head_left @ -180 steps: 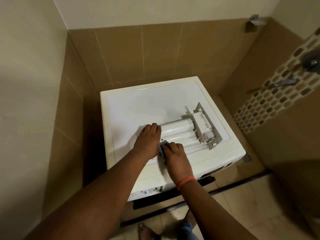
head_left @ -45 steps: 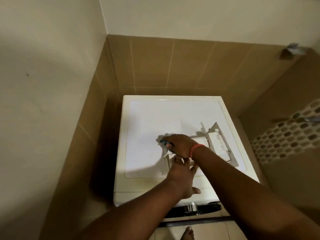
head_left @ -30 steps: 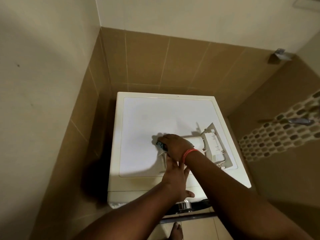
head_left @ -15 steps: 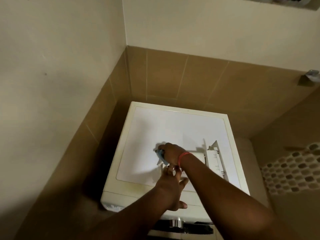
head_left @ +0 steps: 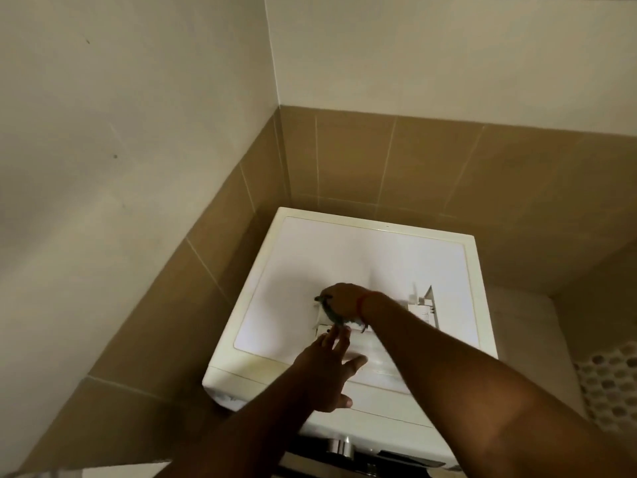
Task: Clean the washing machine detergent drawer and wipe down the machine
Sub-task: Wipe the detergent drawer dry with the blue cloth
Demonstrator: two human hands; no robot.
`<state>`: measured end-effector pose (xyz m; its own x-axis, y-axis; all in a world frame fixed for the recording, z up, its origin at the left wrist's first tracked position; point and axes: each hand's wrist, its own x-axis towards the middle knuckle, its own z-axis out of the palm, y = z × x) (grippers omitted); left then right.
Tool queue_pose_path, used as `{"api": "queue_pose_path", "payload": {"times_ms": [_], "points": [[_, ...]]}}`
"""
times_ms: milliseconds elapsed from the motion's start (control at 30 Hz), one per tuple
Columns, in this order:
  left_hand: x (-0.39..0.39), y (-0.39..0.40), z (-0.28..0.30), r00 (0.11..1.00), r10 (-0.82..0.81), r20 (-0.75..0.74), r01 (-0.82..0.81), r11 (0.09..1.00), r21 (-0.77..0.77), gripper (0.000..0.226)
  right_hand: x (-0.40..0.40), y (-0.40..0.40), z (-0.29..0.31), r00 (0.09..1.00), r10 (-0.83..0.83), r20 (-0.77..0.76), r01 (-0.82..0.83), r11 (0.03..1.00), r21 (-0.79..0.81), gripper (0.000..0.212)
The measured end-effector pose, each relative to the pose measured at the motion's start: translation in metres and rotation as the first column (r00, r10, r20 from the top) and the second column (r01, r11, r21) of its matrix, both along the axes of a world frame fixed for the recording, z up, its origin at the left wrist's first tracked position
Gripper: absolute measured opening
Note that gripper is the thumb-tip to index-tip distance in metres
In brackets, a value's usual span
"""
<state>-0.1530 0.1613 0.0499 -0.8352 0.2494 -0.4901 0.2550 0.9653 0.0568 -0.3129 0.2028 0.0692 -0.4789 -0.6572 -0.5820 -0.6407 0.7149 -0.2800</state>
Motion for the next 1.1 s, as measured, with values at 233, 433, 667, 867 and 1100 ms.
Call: {"api": "queue_pose_path", "payload": {"times_ms": [233, 433, 667, 867, 1100], "points": [[0.000, -0.001, 0.000, 1.000, 0.008, 0.006, -0.008, 1.000, -0.022, 0.083, 0.007, -0.001, -0.017, 0.935, 0.323, -0.147, -0.343, 0.929, -0.140, 0.027], [0.001, 0.003, -0.004, 1.000, -0.005, -0.011, 0.005, 1.000, -0.030, 0.086, 0.013, 0.022, -0.008, 0.772, 0.508, -0.382, -0.556, 0.831, -0.018, 0.029], [-0.002, 0.005, 0.001, 0.995, -0.080, 0.064, 0.088, 0.986, -0.140, 0.072, 0.055, -0.017, 0.013, 0.919, 0.338, -0.203, -0.369, 0.919, -0.141, 0.027], [-0.018, 0.000, 0.011, 0.998, -0.058, -0.015, 0.057, 0.997, -0.050, 0.061, 0.035, 0.080, 0.038, 0.812, -0.499, -0.301, 0.252, 0.766, -0.591, 0.036], [-0.055, 0.005, 0.005, 0.955, -0.070, -0.288, 0.083, 0.996, 0.033, 0.103, 0.043, 0.120, 0.004, 0.614, -0.472, -0.632, 0.400, 0.877, -0.267, 0.030]]}}
